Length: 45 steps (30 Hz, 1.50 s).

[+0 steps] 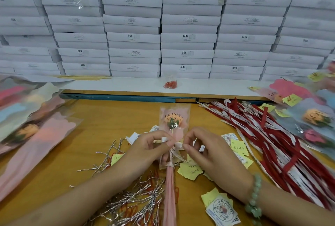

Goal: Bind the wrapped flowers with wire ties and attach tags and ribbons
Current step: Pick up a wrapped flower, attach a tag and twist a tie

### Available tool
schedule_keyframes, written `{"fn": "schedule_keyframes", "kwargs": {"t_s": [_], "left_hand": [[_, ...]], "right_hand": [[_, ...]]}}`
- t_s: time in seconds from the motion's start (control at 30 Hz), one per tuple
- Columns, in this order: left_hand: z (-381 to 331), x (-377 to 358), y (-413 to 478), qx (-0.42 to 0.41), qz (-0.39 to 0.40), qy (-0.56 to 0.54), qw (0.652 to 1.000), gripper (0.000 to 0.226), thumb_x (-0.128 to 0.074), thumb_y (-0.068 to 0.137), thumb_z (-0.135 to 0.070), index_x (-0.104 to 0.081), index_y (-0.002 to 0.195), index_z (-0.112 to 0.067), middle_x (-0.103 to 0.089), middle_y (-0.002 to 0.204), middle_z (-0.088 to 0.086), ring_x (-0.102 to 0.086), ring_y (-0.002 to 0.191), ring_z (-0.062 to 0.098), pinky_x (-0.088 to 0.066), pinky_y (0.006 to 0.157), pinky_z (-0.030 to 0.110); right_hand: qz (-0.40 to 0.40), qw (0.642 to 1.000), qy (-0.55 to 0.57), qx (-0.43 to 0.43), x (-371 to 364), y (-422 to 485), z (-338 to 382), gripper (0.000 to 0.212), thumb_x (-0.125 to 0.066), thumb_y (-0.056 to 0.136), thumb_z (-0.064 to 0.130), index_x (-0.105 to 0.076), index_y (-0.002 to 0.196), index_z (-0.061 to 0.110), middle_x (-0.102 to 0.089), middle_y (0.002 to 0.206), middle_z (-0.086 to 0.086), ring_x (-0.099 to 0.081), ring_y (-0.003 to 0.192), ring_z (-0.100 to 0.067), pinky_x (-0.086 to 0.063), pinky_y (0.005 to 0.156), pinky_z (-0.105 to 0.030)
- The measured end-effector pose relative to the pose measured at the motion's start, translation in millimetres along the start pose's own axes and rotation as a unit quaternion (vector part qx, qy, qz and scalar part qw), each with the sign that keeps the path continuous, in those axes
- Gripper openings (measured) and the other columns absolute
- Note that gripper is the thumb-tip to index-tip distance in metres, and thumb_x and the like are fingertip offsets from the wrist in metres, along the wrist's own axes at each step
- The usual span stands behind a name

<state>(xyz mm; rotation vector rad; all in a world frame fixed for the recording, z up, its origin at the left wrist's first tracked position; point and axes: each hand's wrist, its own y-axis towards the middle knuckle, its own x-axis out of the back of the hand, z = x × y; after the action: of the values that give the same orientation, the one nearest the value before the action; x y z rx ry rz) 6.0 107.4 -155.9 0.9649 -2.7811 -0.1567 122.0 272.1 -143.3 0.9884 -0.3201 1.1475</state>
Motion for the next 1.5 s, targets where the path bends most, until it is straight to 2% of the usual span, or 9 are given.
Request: {"fn": "schedule_keyframes", "kwargs": {"t_s": [0.2, 0.37, 0.47, 0.6, 0.8, 1.07, 1.2, 1.37, 1.5], "left_hand": [[-1, 1, 0, -0.014, -0.028, -0.043, 0.999, 0.006, -0.072, 0.080, -0.014, -0.071, 0.086, -0.016, -0.068, 0.072, 0.010, -0.064, 0.064, 0.018, -0.053, 0.064, 0.023], [-6, -1, -1, -0.061, -0.022, 0.018, 0.998, 0.009, -0.075, 0.077, -0.012, -0.070, 0.083, -0.016, -0.069, 0.089, 0.011, -0.069, 0.083, 0.027, -0.058, 0.076, 0.043], [-10, -4, -3, -0.084, -0.016, 0.046, 0.995, 0.010, -0.079, 0.077, -0.015, -0.071, 0.082, -0.019, -0.068, 0.092, 0.011, -0.068, 0.093, 0.029, -0.060, 0.079, 0.047], [-12, -6, -6, -0.096, 0.000, 0.070, 0.993, 0.017, -0.078, 0.079, -0.005, -0.072, 0.079, -0.021, -0.070, 0.090, 0.008, -0.069, 0.091, 0.023, -0.061, 0.074, 0.037], [-20, -8, -8, -0.134, -0.003, 0.137, 0.981, 0.019, -0.078, 0.078, -0.001, -0.073, 0.076, -0.019, -0.073, 0.087, -0.002, -0.070, 0.087, 0.015, -0.059, 0.075, 0.033], [-17, -9, -9, -0.191, 0.000, 0.179, 0.965, 0.019, -0.078, 0.078, -0.003, -0.075, 0.076, -0.021, -0.065, 0.094, -0.007, -0.066, 0.091, 0.018, -0.056, 0.076, 0.024], [-17, -6, -8, -0.196, -0.003, 0.200, 0.960, 0.013, -0.078, 0.078, -0.003, -0.076, 0.076, -0.016, -0.064, 0.094, -0.009, -0.068, 0.089, 0.015, -0.056, 0.077, 0.022], [-17, -3, -7, -0.202, -0.006, 0.236, 0.950, 0.008, -0.078, 0.076, -0.001, -0.076, 0.075, -0.008, -0.063, 0.094, -0.011, -0.067, 0.088, 0.011, -0.053, 0.077, 0.015], [-17, -1, -6, -0.205, -0.016, 0.256, 0.945, 0.014, -0.078, 0.076, 0.003, -0.074, 0.073, -0.010, -0.063, 0.096, -0.010, -0.067, 0.088, 0.010, -0.053, 0.077, 0.017]], "right_hand": [[0.035, 0.999, 0.024, 0.027, -1, -1, 6, 0.008, -0.070, 0.087, 0.026, -0.065, 0.083, 0.030, -0.060, 0.076, 0.027, -0.057, 0.063, -0.003, -0.036, 0.058, -0.005], [0.016, 0.999, 0.042, -0.018, -3, -2, 2, 0.009, -0.078, 0.078, 0.031, -0.069, 0.078, 0.031, -0.066, 0.071, 0.016, -0.056, 0.058, -0.010, -0.041, 0.052, -0.017], [-0.013, 0.999, 0.045, -0.006, -3, 0, 1, 0.021, -0.081, 0.075, 0.028, -0.061, 0.080, 0.029, -0.062, 0.078, 0.017, -0.059, 0.069, -0.010, -0.042, 0.055, -0.014], [0.005, 0.997, 0.081, 0.010, -5, 1, 3, 0.029, -0.075, 0.079, 0.030, -0.051, 0.096, 0.029, -0.061, 0.094, 0.014, -0.062, 0.094, -0.011, -0.053, 0.068, -0.023], [0.034, 0.996, 0.082, -0.016, -7, 0, 2, 0.032, -0.065, 0.085, 0.013, -0.045, 0.098, 0.034, -0.062, 0.086, 0.012, -0.059, 0.069, -0.010, -0.049, 0.062, -0.021], [0.072, 0.993, 0.084, -0.044, -8, 1, 5, 0.030, -0.054, 0.091, 0.004, -0.042, 0.098, 0.031, -0.066, 0.086, 0.005, -0.066, 0.078, -0.011, -0.053, 0.072, -0.041], [0.057, 0.990, 0.113, -0.068, -7, 3, 2, 0.023, -0.059, 0.087, 0.002, -0.055, 0.096, 0.023, -0.066, 0.087, 0.003, -0.065, 0.081, -0.017, -0.053, 0.076, -0.044], [0.058, 0.966, 0.205, -0.143, 0, 7, 0, 0.019, -0.073, 0.081, 0.001, -0.067, 0.088, 0.018, -0.072, 0.086, -0.001, -0.067, 0.076, -0.017, -0.053, 0.062, -0.021], [0.085, 0.928, 0.295, -0.210, 6, 9, 1, 0.008, -0.068, 0.086, 0.009, -0.072, 0.092, 0.013, -0.070, 0.078, -0.002, -0.061, 0.066, -0.013, -0.047, 0.056, -0.018]]}}
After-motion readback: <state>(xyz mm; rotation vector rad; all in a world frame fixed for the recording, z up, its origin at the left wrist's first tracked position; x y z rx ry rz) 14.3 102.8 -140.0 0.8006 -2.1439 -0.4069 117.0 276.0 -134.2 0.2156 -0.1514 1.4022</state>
